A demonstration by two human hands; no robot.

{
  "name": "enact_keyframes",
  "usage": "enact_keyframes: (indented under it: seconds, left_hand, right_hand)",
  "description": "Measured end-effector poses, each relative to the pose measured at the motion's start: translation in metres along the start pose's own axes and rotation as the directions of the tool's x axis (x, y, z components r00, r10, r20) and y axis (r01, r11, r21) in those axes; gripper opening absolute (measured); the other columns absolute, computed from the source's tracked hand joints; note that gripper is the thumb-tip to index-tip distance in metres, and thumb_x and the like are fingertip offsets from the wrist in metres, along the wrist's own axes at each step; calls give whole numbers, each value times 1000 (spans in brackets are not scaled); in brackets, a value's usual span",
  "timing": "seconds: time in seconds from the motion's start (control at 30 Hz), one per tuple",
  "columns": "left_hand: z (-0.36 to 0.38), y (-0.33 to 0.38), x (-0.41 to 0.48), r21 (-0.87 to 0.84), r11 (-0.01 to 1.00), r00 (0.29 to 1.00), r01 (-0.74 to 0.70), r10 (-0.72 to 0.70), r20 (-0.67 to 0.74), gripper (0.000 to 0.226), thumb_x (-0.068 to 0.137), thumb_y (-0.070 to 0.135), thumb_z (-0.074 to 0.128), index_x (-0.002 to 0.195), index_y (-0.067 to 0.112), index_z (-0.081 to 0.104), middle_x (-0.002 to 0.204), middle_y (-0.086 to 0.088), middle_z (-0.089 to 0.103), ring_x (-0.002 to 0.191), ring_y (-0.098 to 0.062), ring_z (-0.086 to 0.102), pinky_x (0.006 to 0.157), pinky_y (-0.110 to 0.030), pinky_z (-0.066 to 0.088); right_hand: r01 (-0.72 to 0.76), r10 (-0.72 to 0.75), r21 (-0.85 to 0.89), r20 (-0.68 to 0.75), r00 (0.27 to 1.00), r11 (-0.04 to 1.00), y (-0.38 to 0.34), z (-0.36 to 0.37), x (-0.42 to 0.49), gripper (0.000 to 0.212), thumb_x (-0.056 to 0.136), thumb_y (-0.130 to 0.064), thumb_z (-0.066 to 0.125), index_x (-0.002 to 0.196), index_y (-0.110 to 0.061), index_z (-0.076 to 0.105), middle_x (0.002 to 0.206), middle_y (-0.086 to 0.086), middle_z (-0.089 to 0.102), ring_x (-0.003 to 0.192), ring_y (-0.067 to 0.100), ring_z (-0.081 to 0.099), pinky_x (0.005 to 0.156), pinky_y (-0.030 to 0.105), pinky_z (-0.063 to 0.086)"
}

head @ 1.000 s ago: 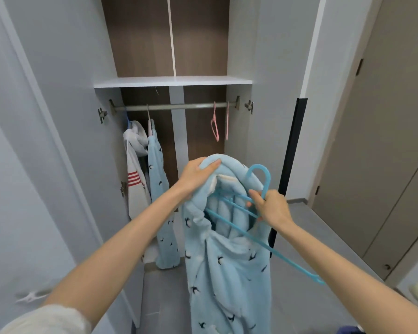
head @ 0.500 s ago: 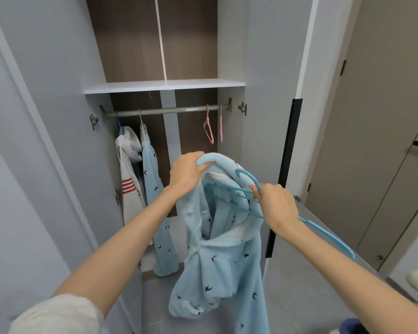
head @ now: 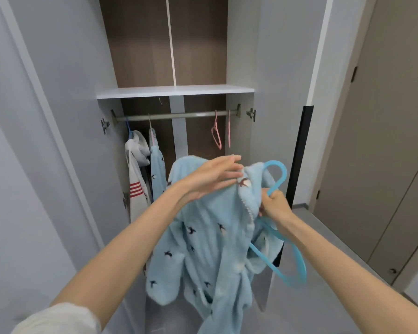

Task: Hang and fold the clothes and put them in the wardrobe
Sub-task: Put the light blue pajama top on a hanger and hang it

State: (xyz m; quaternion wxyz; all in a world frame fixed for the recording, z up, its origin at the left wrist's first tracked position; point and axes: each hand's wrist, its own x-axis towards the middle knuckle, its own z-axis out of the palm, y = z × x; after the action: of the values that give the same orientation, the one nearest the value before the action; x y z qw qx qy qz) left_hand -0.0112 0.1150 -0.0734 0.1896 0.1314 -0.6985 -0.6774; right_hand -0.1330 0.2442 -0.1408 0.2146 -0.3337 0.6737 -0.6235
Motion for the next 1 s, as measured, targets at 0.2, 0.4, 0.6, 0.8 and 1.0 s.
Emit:
enact_keyframes:
  seconds: [0.2,0.4,0.6,0.8,1.0]
  left_hand:
    - [-54,-5,1,740,659,766,-135,544,-344,31,92,25,57,123,26,54,123,-2,45,114,-17,45,102,-40,42]
    - [-74,-6,6,670,741,808,-53,426,-407,62,88,54,52,139,22,34,132,-1,51,119,-18,49,97,-32,39]
    - [-70,2,2,848,530,693,-21,619,-370,36,100,43,32,81,18,50,69,4,51,71,-20,52,66,-34,38]
    - [-54,16,0,971,241,630,3,753,-188,31,101,34,34,77,16,45,74,0,50,69,-16,48,62,-35,40]
    - [-69,32,8,944,280,777,-173,628,-44,43,97,45,42,66,15,47,61,5,46,60,-8,42,60,-30,34]
  right_hand:
    - [-100,101,47,-28,994,994,-3,-22,9,41,96,-10,42,56,-16,32,40,-5,38,37,6,32,53,21,37]
    - [-75,76,40,-23,997,996,-25,-22,21,41,94,-10,47,56,-16,33,37,-7,38,37,4,32,42,14,35]
    - [-178,182,61,-69,981,982,4,-24,26,41,91,-9,50,56,-18,31,44,-2,35,47,10,27,50,21,30]
    - [-217,214,-43,-66,974,975,20,-29,29,34,86,-2,49,58,-16,35,58,7,41,60,18,32,58,27,34]
    - [-246,245,41,20,969,968,17,-16,27,25,89,-10,54,65,-11,46,64,7,50,65,16,43,64,29,40]
